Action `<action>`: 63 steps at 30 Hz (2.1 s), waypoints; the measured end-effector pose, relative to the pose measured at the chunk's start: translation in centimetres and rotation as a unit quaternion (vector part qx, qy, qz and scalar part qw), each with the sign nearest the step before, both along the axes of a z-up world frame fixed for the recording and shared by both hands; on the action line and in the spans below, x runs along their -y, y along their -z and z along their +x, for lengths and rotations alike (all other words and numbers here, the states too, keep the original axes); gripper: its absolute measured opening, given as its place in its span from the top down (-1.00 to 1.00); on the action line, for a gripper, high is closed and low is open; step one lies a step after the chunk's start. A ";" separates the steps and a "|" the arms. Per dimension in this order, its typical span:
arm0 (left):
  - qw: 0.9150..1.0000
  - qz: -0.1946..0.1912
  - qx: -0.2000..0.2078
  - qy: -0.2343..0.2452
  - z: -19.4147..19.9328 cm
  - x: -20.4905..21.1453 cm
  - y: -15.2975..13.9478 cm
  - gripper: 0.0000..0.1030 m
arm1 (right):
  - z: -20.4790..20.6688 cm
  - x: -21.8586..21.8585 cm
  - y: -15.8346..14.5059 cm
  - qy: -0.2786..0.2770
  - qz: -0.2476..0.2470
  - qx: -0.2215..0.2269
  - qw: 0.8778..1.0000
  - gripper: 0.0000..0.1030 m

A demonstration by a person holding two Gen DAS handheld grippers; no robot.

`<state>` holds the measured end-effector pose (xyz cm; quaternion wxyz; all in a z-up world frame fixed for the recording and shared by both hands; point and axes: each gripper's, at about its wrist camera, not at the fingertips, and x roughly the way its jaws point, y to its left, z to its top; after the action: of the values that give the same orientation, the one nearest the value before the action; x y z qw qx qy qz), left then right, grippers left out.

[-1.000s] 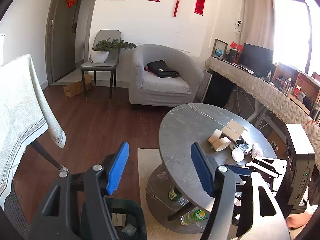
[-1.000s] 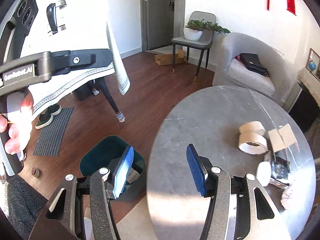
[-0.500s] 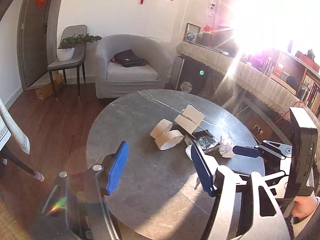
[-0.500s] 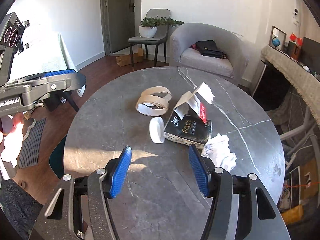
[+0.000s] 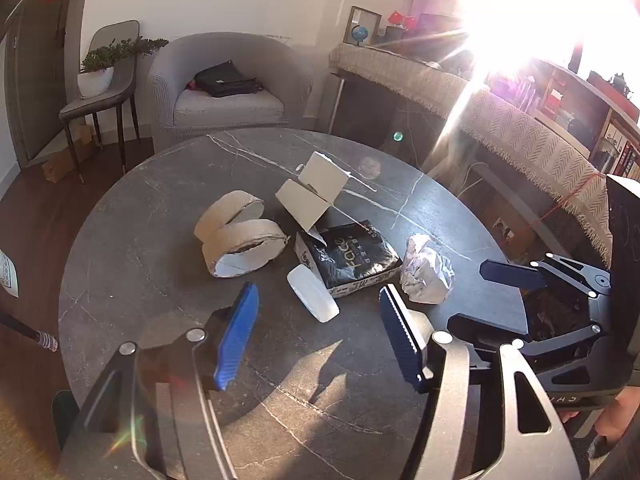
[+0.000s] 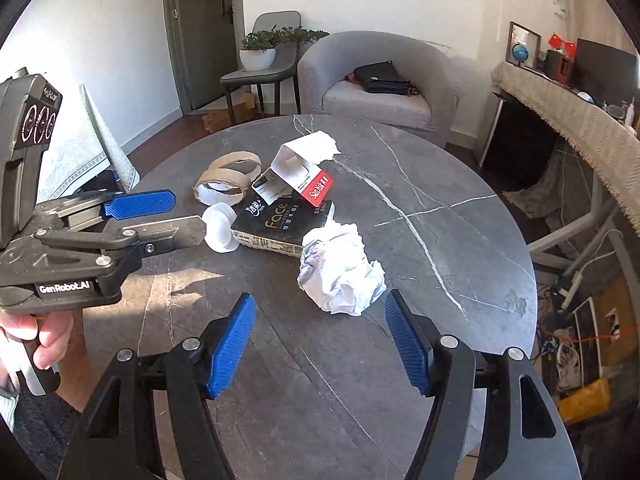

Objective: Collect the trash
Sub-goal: 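Grasp the white plastic cup with the left tool, then close the right tool on the crumpled white paper ball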

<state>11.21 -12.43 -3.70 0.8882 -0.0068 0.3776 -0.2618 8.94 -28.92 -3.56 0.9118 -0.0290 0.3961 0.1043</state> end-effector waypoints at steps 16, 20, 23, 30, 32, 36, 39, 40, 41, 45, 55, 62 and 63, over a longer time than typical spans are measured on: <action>0.998 -0.018 -0.039 -0.044 2.4 -0.4 1.8 0.32 | -0.2 1.4 0.2 0.008 0.007 -0.005 1.000 -0.32; 0.998 -0.017 -0.039 -0.041 2.3 -0.4 1.7 0.56 | -0.1 1.3 0.1 0.008 0.008 -0.005 1.000 -0.32; 0.998 -0.010 -0.037 -0.040 2.3 -0.3 1.8 0.76 | 0.1 1.2 0.3 0.009 0.007 -0.008 1.000 -0.32; 0.999 0.007 -0.029 -0.041 2.1 -0.5 1.8 0.78 | 0.6 0.6 0.6 0.004 0.006 -0.011 1.000 -0.32; 0.999 0.006 -0.026 -0.043 2.0 -0.9 1.6 0.79 | 1.0 0.5 0.8 0.006 0.003 -0.012 1.000 -0.32; 0.999 0.003 -0.021 -0.047 1.9 -1.9 1.0 0.79 | 1.9 0.5 1.1 0.015 -0.003 -0.017 1.000 -0.32; 0.999 0.002 -0.017 -0.049 1.6 -2.6 0.7 0.79 | 2.6 0.5 1.4 0.019 -0.007 -0.020 1.000 -0.32; 0.999 0.002 -0.015 -0.049 1.5 -2.8 0.6 0.79 | 2.9 0.4 1.5 0.019 -0.008 -0.020 1.000 -0.32; 0.999 0.001 -0.014 -0.050 1.4 -3.1 0.4 0.79 | 3.1 0.4 1.7 0.020 -0.010 -0.020 1.000 -0.25; 0.999 0.001 -0.010 -0.054 1.0 -3.9 -0.2 0.79 | 3.8 0.2 2.1 0.022 -0.014 -0.027 0.999 -0.12; 0.997 -0.003 0.000 -0.072 0.1 -7.3 -1.2 0.79 | 3.4 -2.1 -0.5 0.028 -0.037 -0.004 0.999 0.02; 0.996 0.005 0.002 -0.092 -0.4 -10.7 -1.5 0.79 | 2.8 -5.8 -3.2 -0.011 -0.003 0.022 1.000 0.01; 0.995 0.006 0.001 -0.096 -0.5 -11.3 -1.5 0.79 | 2.9 -6.4 -3.4 -0.017 -0.001 0.025 1.000 0.02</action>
<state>10.76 -1.12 -2.18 0.9098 -0.0377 0.3753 -0.1731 11.84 -22.50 -0.21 0.9193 -0.0397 0.3730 0.1190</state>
